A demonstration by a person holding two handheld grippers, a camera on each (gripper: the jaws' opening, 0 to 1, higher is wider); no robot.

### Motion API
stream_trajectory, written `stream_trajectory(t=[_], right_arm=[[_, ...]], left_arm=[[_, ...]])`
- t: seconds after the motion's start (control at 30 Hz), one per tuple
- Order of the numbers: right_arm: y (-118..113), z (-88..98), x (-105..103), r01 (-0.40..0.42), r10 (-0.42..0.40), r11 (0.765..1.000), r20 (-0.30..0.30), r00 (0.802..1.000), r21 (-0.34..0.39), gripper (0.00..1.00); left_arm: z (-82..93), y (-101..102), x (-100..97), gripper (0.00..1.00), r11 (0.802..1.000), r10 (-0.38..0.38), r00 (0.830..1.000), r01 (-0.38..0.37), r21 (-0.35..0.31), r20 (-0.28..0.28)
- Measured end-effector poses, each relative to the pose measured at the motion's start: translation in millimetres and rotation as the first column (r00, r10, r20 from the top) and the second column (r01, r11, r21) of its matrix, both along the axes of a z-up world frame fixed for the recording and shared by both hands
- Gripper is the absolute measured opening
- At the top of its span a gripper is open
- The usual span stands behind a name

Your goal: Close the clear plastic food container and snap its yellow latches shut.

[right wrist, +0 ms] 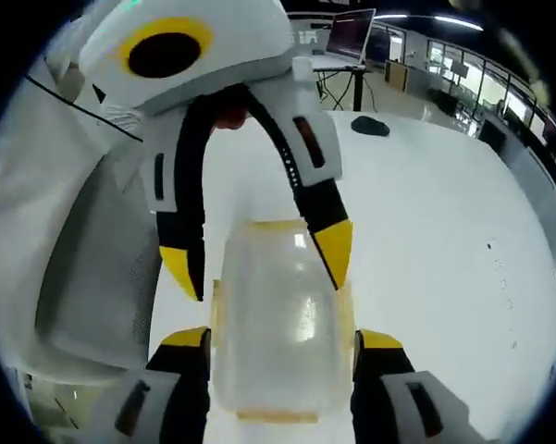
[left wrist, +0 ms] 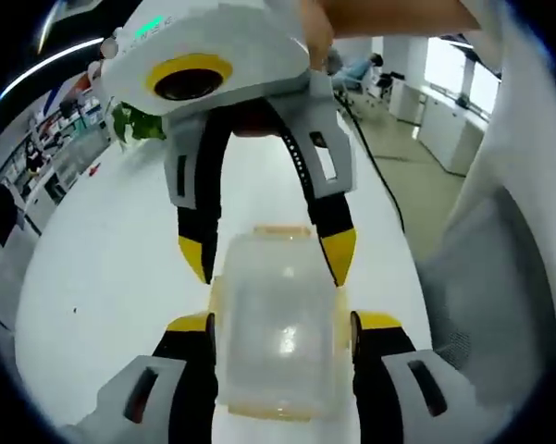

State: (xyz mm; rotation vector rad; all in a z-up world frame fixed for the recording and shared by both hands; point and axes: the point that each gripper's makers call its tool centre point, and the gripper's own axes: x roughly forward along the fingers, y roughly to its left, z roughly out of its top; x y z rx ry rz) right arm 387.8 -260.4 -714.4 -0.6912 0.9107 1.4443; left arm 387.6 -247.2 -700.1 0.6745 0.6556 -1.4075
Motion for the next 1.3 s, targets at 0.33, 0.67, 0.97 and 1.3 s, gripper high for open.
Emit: stream_trajectory(t=[0.33, 0.67, 0.97, 1.3], right_arm=[[-13.5, -7.8, -4.9, -0.027, 0.032, 0.998, 0.082, 0.996, -0.058, 0.87], [-20.1, -18.5, -5.8, 0.007, 0.000, 0.996, 0.075, 0.997, -0.092, 0.99], [-17.4, -32.5, -6.4, 0.029, -0.023, 0.996, 0.078, 0.997, -0.081, 0.98], [-21.6, -41.1, -2.8, -0.006, 0.016, 0.996, 0.109, 0.994, -0.088, 0.76]], left_arm=[[-10.5, 27.7, -3.7, 0.81, 0.997, -0.023, 1.000, 0.024, 0.070, -0.010], [-28.3, 44.9, 1.7, 0.99, 0.988, -0.023, 0.999, 0.027, 0.151, -0.029], [-49.0, 46.8, -2.1, 0.93, 0.969, -0.100, 0.995, 0.103, 0.226, -0.025], [-57.0, 36.5, 5.2, 0.78, 0.959, -0.132, 0.991, 0.121, 0.257, 0.022]])
